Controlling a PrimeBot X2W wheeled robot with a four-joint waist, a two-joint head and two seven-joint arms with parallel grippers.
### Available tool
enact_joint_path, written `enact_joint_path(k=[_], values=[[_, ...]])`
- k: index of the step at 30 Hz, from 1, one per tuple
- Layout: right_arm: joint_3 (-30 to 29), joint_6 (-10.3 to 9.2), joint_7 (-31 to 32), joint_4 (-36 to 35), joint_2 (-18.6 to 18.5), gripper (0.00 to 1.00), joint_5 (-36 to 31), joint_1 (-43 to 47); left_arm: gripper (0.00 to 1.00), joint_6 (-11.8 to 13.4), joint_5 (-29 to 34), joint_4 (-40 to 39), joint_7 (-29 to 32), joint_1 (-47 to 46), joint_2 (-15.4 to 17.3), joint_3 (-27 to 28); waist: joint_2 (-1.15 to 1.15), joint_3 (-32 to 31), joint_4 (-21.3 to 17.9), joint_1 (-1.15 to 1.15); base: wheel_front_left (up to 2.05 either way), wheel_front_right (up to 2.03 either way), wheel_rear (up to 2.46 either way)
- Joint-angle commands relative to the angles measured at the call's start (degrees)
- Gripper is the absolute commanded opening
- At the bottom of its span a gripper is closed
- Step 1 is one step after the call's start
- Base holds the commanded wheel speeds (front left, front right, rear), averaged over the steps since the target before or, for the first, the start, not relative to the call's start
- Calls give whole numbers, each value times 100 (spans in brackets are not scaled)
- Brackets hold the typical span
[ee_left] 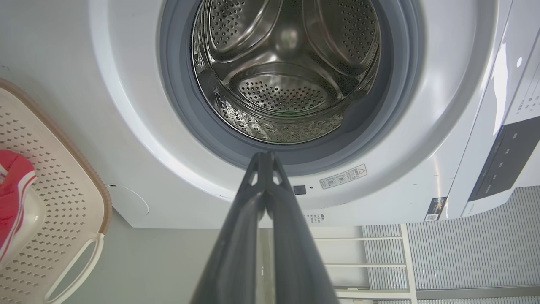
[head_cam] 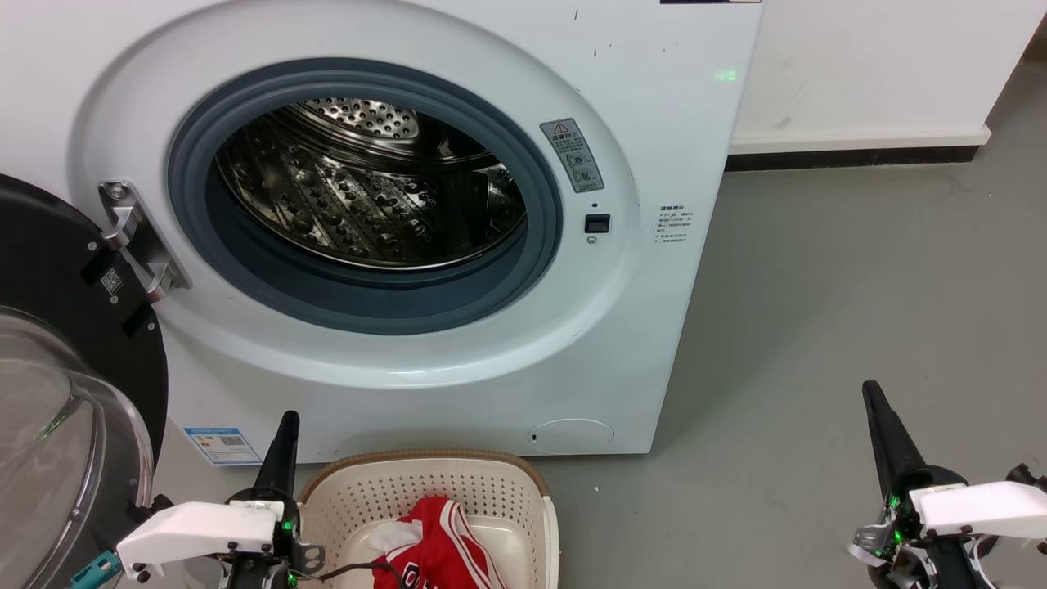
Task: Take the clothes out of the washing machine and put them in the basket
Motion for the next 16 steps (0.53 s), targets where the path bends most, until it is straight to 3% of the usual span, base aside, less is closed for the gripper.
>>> enact_joint_path(k=[1,16], values=[[-20,-1,42,17,-12,0,128,-124,0,-41,-122,-5,38,-116,14,18,0,0,4,0,0,0,0],[-105,-2,228,170,10,0,783,-251,0,-143,-801,65,199,-218,15,70,0,6,49,0,0,0,0]])
